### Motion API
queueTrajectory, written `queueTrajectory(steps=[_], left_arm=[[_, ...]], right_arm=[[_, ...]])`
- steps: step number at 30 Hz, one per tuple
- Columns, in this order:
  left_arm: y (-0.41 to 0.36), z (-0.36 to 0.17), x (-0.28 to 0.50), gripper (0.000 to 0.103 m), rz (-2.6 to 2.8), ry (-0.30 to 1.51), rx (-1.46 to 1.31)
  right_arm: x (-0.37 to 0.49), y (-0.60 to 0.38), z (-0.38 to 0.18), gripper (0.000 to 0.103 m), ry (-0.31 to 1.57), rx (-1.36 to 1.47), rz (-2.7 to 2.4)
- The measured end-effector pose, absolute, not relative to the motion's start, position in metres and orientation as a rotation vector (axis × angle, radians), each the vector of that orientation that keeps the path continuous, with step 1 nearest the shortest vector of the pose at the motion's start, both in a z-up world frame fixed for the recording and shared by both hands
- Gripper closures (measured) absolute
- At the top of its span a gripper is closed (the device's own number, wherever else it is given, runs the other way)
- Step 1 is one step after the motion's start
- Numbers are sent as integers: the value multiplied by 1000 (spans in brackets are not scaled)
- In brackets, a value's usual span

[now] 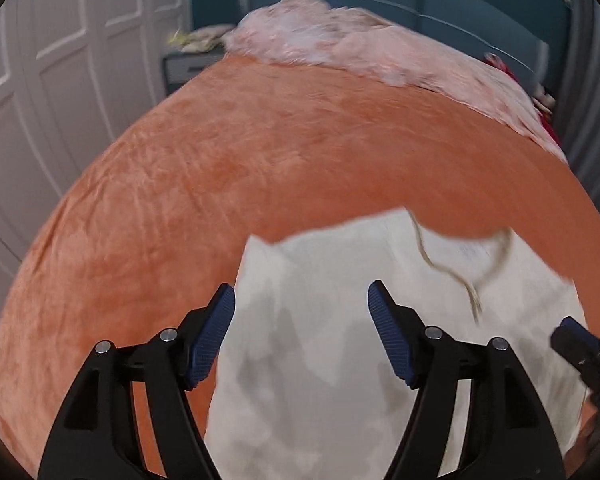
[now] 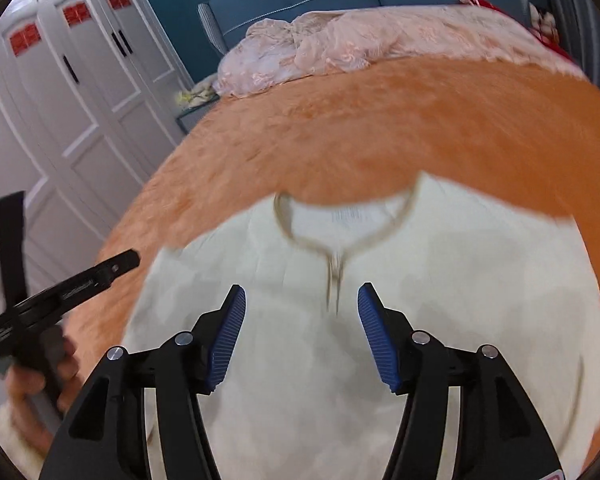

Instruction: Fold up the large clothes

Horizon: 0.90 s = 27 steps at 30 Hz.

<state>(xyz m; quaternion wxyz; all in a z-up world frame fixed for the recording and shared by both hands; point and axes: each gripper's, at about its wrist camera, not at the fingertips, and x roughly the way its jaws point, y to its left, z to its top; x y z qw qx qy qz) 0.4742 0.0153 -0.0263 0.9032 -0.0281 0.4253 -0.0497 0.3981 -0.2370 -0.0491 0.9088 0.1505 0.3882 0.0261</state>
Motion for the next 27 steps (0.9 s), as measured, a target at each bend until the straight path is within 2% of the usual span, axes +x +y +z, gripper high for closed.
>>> queueTrajectory(steps=[3,7,12,13,15,16,17,22,27], left_arm=[[12,-49,510,37,-71,939,-92],[-1,-85,530,44,-39,977,-10],[-3,-115,527,43,-32,916,25],[-2,-117,526,43,-32,901,20],[2,-120,525,43,-30,874,-3],[2,-122,524,43,-27,866,-8],[3,-123,523,43,-26,858,-12],[3,-126,520,42,-23,829,-18],[-1,-129,518,41,-12,815,12]], right_arm=[[448,-215,-62,45,811,263,67],[500,-194,-90,45,870,206,69],[522,-183,-121,47,932,155,80],[524,-182,-126,54,947,150,79],[525,-181,-137,85,960,151,78],[523,-183,-137,96,943,162,89],[520,-184,-135,100,926,173,99],[507,-190,-129,102,834,187,80],[513,-192,-146,102,873,200,48]])
